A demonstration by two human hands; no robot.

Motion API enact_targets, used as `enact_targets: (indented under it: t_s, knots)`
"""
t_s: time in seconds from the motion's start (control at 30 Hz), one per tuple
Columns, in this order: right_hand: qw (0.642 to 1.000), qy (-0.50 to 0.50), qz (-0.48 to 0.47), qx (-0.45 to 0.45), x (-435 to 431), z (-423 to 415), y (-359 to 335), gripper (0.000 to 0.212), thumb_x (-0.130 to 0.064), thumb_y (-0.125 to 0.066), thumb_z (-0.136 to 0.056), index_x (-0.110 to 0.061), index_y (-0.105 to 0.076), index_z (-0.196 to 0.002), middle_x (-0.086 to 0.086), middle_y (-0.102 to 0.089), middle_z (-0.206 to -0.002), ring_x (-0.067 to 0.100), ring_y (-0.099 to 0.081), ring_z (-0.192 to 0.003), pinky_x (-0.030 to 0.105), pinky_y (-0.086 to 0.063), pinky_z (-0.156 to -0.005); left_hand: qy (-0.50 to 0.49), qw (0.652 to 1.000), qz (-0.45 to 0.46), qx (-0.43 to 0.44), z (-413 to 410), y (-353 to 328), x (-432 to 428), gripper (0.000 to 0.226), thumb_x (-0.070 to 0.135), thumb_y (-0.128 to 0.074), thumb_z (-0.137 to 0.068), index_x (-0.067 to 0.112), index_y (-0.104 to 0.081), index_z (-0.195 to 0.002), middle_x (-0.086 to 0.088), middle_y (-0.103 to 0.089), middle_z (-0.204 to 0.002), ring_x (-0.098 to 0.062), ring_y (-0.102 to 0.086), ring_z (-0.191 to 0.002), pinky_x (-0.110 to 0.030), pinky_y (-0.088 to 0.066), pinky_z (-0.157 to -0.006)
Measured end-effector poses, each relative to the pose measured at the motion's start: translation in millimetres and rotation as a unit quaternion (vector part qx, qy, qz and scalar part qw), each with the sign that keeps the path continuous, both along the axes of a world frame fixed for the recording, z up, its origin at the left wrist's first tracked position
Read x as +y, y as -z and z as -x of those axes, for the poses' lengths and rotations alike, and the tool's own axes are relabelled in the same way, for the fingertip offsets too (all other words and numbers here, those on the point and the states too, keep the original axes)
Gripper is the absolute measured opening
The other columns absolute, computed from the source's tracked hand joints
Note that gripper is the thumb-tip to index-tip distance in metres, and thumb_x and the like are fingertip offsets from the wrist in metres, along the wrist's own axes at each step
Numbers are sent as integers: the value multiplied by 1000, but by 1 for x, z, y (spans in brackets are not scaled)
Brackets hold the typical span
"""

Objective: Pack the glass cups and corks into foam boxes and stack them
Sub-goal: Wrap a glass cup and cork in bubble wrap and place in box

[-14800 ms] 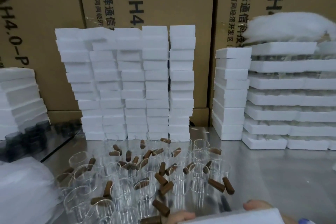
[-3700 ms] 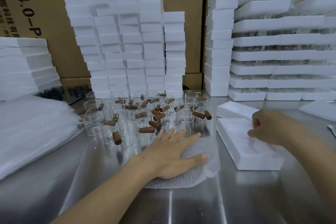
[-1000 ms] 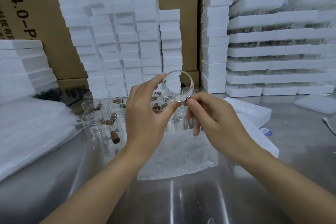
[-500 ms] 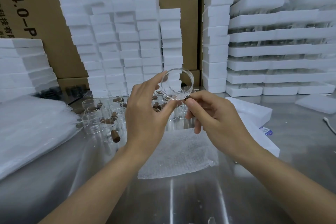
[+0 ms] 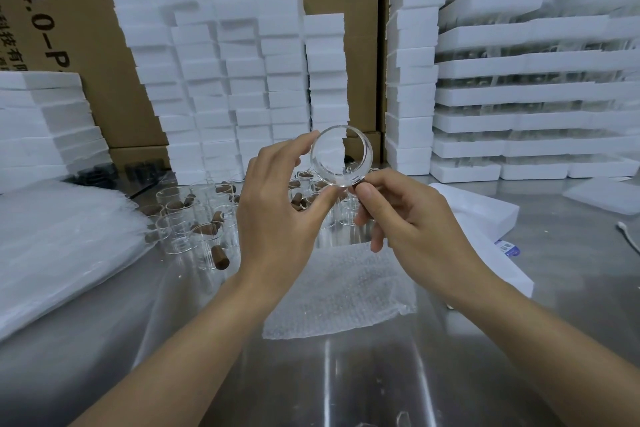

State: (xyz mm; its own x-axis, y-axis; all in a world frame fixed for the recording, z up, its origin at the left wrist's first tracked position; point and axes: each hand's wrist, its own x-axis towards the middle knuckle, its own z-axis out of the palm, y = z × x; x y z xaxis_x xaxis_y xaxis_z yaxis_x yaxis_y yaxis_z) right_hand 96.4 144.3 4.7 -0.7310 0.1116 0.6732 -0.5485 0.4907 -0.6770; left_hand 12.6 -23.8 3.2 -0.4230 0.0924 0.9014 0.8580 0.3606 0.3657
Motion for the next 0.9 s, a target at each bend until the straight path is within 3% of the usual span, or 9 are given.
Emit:
enact_targets:
  t_s: [0.37, 0.5, 0.6, 0.7, 0.9]
  knots:
    - [1000, -3, -4, 5, -1, -2, 0, 13, -36, -60, -107, -37, -70, -99, -4, -72, -80, 18, -66, -56, 29, -55, -62, 10, 1000, 5, 1, -1, -1, -1, 61, 29, -86, -90, 24, -62, -146, 8, -62, -133, -16, -61, -121, -40, -54, -99]
    - [1000, -4, 19, -2, -1, -4, 0, 3, -38, -68, -103, -36, -70, -103, -2, -73, -83, 21, -68, -62, 31, -58, -63, 5, 1000, 9, 0, 0, -1, -1, 63, 30, -88, -89, 24, -61, -147, 8, -61, -134, -17, -61, -122, -40, -54, -98]
    - [1000, 20, 13, -2, -1, -5, 1, 12, -35, -76, -98, -32, -68, -106, 0, -75, -87, 26, -69, -65, 31, -60, -62, 1, 1000, 6, 7, 1, -2, -1, 62, 34, -88, -90, 23, -62, -145, 7, -62, -134, -18, -61, -121, -39, -54, -96]
    - [999, 7, 52, -9, -2, -5, 0, 2, -29, -69, -104, -28, -70, -105, 0, -75, -89, 25, -70, -60, 27, -55, -59, 16, 1000, 6, 11, 0, -3, -1, 61, 42, -83, -93, 29, -58, -147, 13, -58, -136, -12, -60, -124, -37, -55, -97]
    - [968, -106, 205, -94, -5, -2, -5, 41, -36, -45, -114, -25, -78, -93, 3, -74, -90, 17, -62, -54, 26, -44, -53, 96, 995, -2, 26, -6, -6, 0, 79, 36, -89, -88, 32, -48, -156, 15, -58, -144, -12, -60, -131, -23, -51, -95]
